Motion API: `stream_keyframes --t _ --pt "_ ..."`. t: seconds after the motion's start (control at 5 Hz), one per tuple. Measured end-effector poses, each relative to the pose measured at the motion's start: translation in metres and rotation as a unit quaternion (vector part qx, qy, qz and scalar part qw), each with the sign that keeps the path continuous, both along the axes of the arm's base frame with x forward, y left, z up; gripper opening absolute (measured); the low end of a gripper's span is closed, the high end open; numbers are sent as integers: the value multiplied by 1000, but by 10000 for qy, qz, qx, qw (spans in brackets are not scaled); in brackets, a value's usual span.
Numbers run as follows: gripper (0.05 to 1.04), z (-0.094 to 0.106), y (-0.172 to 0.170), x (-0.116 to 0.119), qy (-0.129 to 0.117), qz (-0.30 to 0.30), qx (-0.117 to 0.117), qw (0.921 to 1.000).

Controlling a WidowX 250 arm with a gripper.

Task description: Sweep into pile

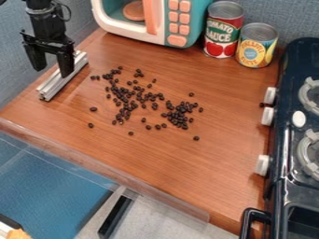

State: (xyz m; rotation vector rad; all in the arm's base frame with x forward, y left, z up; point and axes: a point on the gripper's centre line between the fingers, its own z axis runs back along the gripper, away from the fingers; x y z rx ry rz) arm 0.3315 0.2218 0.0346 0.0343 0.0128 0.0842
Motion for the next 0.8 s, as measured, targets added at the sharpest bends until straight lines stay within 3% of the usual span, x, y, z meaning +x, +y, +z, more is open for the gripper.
stream_keyframes --t 0.2,0.6,0.8 --pt "955 -20 -4 -5 210 6 -169 9996" --pt "395 -24 -8 -7 238 -82 -273 9993" --pt "381 -26 -9 -10 203 -146 -204 9995"
